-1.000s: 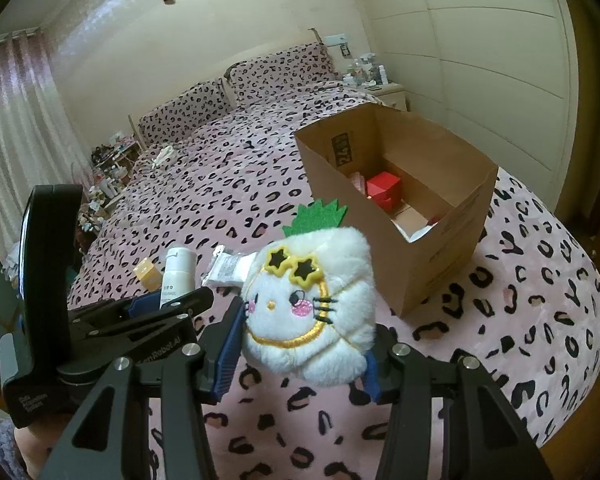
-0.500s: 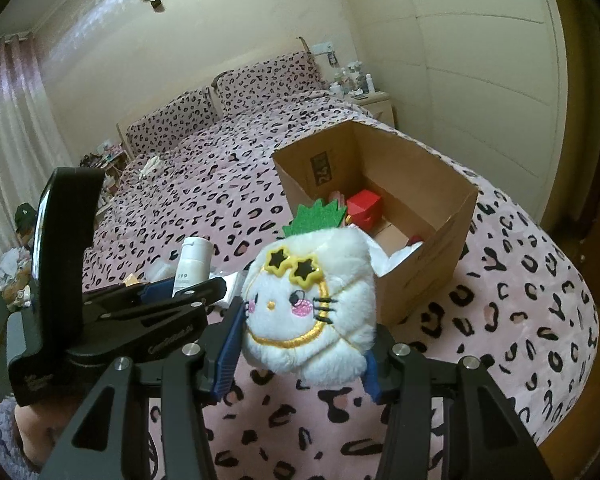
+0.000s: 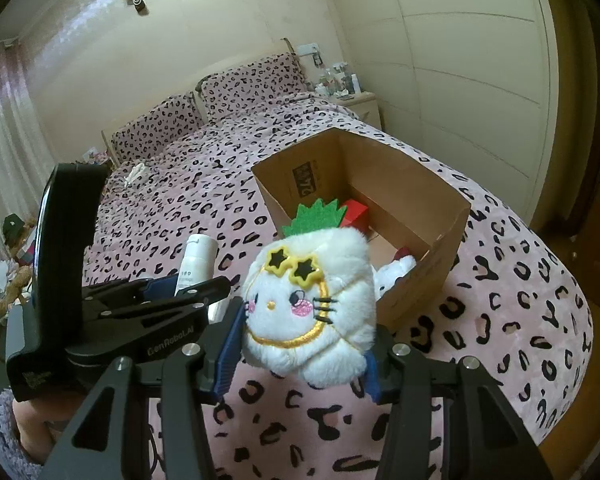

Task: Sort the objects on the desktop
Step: 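Carry the white tube with the left tool while the right tool carries the pineapple plush to the box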

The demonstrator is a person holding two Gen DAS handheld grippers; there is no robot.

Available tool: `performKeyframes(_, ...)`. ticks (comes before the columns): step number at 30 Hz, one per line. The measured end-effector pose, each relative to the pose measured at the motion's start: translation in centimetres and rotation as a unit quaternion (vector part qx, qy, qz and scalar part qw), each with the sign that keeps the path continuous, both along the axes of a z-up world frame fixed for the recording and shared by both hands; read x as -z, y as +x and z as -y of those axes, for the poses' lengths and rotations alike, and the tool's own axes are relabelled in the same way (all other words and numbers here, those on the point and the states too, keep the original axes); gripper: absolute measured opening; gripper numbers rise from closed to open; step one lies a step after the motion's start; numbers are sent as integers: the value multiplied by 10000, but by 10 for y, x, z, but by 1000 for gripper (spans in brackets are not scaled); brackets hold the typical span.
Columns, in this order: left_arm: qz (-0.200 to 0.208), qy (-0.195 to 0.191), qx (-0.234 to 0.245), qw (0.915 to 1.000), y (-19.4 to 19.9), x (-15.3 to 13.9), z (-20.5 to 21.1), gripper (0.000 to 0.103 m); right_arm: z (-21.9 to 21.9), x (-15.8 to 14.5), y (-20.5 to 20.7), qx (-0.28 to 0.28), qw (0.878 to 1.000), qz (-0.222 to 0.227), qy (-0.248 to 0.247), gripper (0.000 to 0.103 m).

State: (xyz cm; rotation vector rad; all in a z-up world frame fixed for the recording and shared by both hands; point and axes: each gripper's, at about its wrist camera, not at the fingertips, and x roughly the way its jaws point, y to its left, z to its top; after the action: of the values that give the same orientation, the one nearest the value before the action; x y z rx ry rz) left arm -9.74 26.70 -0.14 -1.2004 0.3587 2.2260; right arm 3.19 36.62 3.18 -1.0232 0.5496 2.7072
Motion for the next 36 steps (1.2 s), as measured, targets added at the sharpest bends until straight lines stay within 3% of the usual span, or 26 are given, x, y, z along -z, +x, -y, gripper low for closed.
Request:
performKeyframes(17, 290, 65, 270, 9992, -38, -9, -31, 36, -14, -2, -25, 82, 9999, 108, 8, 50)
performKeyframes(36, 573, 73, 741, 9956, -89, -31, -95, 36, -67, -13, -65, 314, 9995, 100, 20, 50)
